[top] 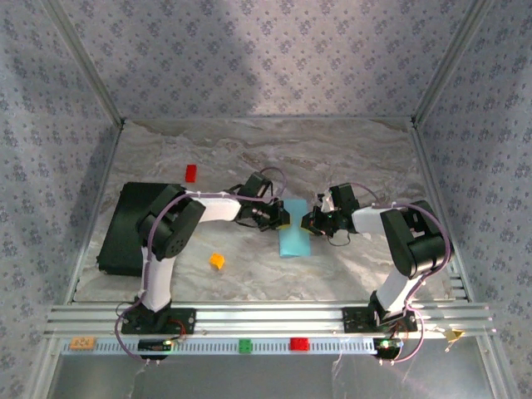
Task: Fold a paper plane with a square sheet of paper (pick it up from the middle)
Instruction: First fold the square sheet of paper in half at the center of the table.
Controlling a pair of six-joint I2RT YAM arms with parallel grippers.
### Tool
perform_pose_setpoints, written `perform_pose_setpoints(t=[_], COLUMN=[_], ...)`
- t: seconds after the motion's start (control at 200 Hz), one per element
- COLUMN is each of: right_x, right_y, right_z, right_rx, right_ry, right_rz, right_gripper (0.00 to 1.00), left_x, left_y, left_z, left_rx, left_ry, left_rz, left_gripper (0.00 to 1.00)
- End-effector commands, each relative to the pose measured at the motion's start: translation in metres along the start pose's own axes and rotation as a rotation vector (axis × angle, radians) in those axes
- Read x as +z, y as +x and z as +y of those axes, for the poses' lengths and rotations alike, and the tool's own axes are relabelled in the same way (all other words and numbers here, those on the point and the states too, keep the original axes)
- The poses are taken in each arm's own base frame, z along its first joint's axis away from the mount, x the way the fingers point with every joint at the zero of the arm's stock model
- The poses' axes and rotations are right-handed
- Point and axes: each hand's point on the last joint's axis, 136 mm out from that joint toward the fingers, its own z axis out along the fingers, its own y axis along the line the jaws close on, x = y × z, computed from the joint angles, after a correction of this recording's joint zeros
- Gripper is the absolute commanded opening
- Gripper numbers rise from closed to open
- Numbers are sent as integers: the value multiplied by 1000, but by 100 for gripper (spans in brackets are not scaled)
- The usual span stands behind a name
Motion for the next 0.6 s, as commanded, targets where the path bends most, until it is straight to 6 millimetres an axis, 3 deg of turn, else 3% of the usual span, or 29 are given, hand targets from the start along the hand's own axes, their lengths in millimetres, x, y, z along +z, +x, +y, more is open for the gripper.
perform_pose_setpoints(t=[0.0, 0.085, 0.175, 0.405, 0.49, 0.595], right_x=[3, 3, 3, 2, 1, 1], right_y=[36, 36, 36, 36, 35, 36], right_z=[-68, -69, -69, -69, -69, -69], right_rx=[114, 115, 114, 109, 108, 105], right_ry=[241, 245, 249, 255, 253, 257], right_rz=[68, 68, 65, 65, 65, 65], right_gripper=[0, 0, 0, 0, 0, 0], left_x=[4, 6, 6, -12, -12, -10], left_y=[2, 5, 5, -15, -21, -27], left_z=[26, 39, 40, -10, -18, -15], left_rx=[7, 9, 7, 68, 83, 73], left_ry=[-63, -105, -106, -23, -3, -2], left_rz=[5, 14, 11, -31, -26, -21], left_gripper=[0, 0, 0, 0, 0, 0])
